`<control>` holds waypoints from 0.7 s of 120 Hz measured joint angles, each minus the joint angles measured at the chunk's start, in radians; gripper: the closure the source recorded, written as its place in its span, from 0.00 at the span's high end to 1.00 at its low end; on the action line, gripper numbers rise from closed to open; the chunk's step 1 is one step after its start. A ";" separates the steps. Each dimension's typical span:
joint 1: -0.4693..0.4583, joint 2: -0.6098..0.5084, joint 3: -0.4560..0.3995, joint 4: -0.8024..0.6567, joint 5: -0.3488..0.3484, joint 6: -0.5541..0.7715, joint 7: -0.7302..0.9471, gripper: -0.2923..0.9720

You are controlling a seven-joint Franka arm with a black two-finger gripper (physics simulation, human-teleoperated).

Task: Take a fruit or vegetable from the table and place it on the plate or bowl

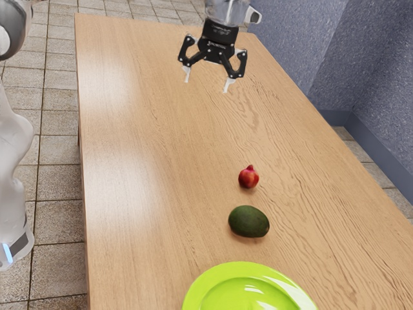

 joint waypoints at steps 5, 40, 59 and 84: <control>-0.011 0.015 0.000 0.000 -0.001 0.024 -0.074 0.77; -0.159 0.028 0.026 0.002 -0.009 0.106 -0.281 0.77; -0.181 0.075 -0.026 0.048 0.030 0.123 0.025 0.77; -0.228 0.255 -0.059 0.088 -0.008 0.159 0.542 0.77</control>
